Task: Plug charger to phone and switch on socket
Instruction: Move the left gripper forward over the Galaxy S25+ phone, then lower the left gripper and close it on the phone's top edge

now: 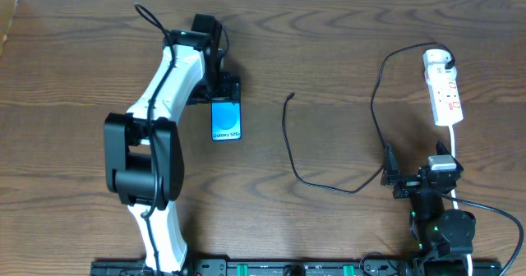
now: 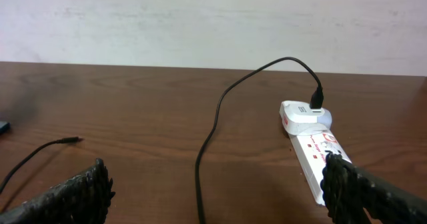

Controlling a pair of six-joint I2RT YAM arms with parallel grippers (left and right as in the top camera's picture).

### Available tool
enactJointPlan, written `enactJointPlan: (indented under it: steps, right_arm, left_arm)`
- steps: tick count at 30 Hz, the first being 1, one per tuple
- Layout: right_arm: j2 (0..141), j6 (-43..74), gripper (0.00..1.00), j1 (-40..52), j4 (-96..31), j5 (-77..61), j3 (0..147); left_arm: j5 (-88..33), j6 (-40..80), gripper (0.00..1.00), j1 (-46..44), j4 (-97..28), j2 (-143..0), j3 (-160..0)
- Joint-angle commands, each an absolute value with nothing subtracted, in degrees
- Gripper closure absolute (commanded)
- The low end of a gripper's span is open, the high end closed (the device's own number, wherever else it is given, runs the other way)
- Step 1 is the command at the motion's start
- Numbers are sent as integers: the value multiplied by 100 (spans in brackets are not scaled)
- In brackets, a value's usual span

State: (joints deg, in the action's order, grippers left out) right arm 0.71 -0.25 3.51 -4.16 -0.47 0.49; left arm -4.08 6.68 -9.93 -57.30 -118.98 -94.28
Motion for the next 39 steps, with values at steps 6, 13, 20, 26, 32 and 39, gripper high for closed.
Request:
enactJointPlan:
  steps: [6,13,20,26,32,39]
  right_arm:
    - [45,56,1,384,-429,-78,32]
    - [45,56,1,384,-429,-75,32]
    - [45,56,1,384,-429,-75,32]
    - [45,56,1,384,-429,-78,32]
    - [45,56,1,384,-429,-78,32]
    - [45,56,1,384,-429,-75,32]
  left_arm:
    - [-292,784,2,-1199,-5579,-12331,-9546]
    - [-298,829,2,-1205,-5301,-12449,-9362]
    - [-296,829,2,-1210,-5190,-12453,-9297]
    - [-294,1031,2,-1210,-5107,-12453,-9192]
    - [-301,1186,2,-1210,-4875,-12453,-8914]
    - [-342,1345,0,-1238,-4869,-12464,-8892]
